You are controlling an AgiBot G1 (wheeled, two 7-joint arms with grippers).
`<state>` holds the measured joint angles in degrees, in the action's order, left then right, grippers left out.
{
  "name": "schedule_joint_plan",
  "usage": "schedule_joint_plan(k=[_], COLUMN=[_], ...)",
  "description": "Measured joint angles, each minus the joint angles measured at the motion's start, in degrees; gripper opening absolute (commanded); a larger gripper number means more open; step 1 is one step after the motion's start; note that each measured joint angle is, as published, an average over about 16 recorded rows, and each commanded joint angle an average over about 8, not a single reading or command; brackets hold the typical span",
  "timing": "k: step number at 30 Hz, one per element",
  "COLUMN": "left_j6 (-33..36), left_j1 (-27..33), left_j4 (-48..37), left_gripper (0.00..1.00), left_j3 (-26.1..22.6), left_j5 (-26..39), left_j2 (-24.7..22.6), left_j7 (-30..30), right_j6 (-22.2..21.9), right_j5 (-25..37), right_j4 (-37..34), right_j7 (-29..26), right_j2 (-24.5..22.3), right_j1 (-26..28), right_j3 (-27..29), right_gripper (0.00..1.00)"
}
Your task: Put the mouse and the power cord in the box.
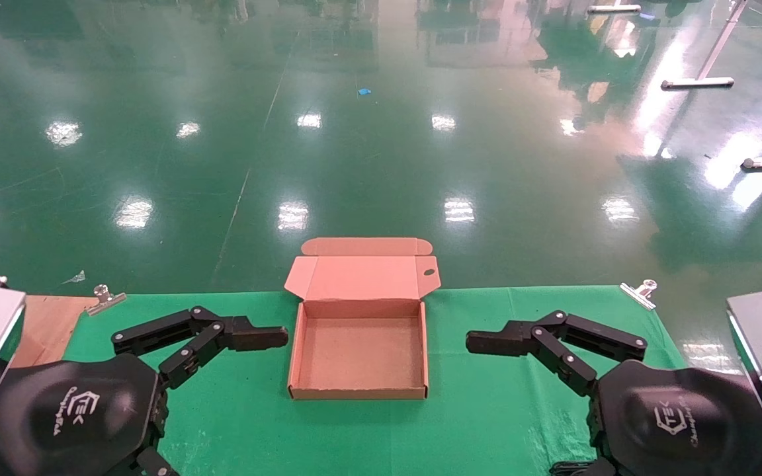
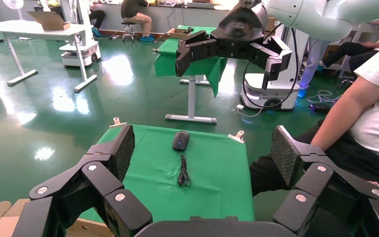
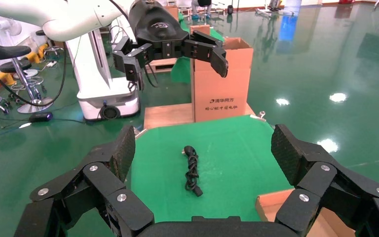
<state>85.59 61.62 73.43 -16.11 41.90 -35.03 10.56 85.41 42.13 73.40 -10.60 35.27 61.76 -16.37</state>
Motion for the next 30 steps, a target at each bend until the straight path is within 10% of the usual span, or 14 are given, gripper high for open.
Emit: schedule_joint_plan(k=[30], left_j6=[0.3], left_j1=[0.2], left_j4=[-0.7], left_gripper=[1.0], left_j3=[-0.7], left_j5=[1.4], left_j2=[-0.1], left_j7=[-0.3], right_j6=[0.5], right_j5=[3.6], right_j4=[0.1], right_j7=[1.7], right_j2=[-0.1], right_j1=[0.7], right_j3=[-1.1], right_gripper=[1.0])
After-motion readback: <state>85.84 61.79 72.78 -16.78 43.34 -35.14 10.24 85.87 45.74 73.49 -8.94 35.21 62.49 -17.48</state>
